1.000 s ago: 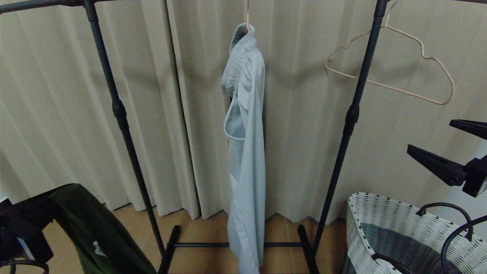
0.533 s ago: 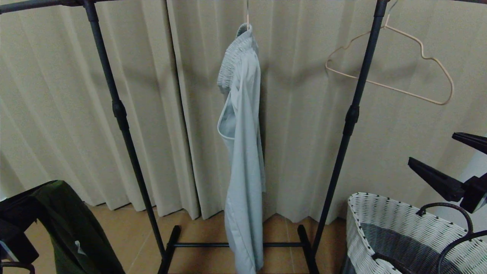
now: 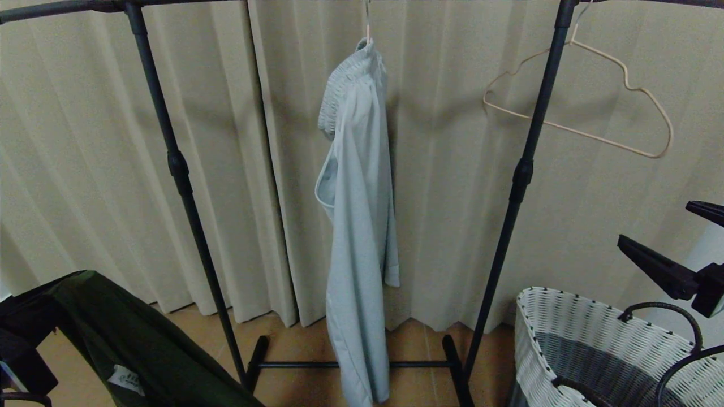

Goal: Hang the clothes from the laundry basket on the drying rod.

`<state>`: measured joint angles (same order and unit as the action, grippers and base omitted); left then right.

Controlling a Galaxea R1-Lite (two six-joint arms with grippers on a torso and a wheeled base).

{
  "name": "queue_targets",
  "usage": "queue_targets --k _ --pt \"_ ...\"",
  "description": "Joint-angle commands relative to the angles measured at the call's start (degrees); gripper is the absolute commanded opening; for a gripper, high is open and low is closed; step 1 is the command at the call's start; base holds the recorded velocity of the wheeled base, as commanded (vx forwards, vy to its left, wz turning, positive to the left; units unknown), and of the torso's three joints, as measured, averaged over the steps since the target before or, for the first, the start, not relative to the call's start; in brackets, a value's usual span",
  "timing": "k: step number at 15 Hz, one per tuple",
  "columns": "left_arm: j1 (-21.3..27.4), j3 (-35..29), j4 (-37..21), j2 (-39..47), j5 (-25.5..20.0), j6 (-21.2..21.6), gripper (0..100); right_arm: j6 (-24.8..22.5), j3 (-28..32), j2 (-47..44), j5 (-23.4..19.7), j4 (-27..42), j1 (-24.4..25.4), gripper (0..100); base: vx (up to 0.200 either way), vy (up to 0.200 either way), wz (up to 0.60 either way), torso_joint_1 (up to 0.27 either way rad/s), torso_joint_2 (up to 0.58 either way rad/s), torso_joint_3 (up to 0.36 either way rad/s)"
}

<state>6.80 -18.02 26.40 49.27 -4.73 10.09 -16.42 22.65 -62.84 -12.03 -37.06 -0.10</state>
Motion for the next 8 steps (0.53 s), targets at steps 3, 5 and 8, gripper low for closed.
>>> queue_targets --k 3,5,8 --pt "0.0 0.0 0.1 0.2 0.0 0.0 0 0.0 -0.1 -0.2 0.0 0.0 -0.2 100 0.0 0.0 0.0 0.048 -0.23 -0.271" --pt "0.1 0.1 0.1 0.2 0.0 0.0 0 0.0 -0.1 -0.2 0.0 0.0 -0.2 100 0.0 0.0 0.0 0.112 -0.46 -0.337" --pt "0.1 0.3 0.1 0.1 0.0 0.1 0 0.0 -0.2 -0.3 0.0 0.0 -0.2 100 0.0 0.0 0.0 0.111 -0.52 -0.32"
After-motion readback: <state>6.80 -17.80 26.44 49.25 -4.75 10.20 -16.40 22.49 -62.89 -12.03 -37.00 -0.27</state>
